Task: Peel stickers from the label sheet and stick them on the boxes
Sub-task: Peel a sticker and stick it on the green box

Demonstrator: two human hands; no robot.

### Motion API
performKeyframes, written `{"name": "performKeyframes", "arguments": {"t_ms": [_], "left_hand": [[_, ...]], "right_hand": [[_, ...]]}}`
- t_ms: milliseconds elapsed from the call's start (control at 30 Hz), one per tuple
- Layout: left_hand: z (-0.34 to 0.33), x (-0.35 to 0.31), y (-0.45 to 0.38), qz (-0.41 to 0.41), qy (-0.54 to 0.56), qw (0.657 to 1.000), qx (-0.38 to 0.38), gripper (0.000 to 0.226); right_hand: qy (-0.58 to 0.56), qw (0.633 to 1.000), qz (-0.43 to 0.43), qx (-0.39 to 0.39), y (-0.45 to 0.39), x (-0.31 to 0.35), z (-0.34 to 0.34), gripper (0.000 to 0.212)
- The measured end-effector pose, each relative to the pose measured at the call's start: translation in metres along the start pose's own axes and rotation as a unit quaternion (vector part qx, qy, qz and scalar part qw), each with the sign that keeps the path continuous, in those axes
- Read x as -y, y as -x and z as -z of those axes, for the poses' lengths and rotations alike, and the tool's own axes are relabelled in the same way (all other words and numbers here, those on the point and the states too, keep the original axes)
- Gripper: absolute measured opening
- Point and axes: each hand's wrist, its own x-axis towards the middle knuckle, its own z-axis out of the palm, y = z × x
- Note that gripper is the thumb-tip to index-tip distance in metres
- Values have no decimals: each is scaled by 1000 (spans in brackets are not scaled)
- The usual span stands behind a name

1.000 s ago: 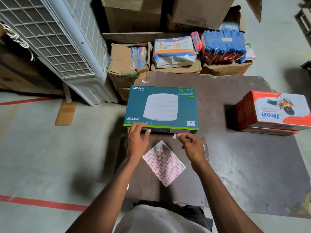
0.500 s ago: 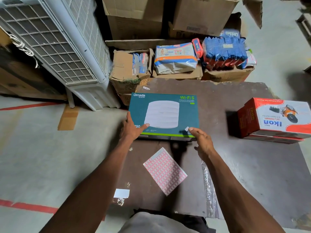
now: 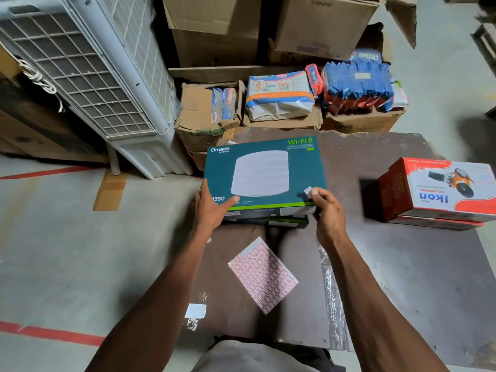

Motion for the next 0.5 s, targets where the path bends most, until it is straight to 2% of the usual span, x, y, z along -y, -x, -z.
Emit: {"name": "performKeyframes", "arguments": {"t_ms": [100,200,267,367,500], "left_hand": [[-5,-5,13,-9,57,998,-14,105],[-18,-9,28,-8,159,987,-8,109],[-29,-15,40,-8,208,978,5,102],[-49,-18,56,-20,228,973,32,85],[-71,-10,74,-12,233,969,85,95]], "right_hand": [[11,998,68,17,4,33,-6,2],[79,984,159,20,18,70,-12,2],[117,970,213,13,33,92,-14,2],[159,950,267,27,53,111,-14,2],[242,913,325,47,70,117,-12,4]]}}
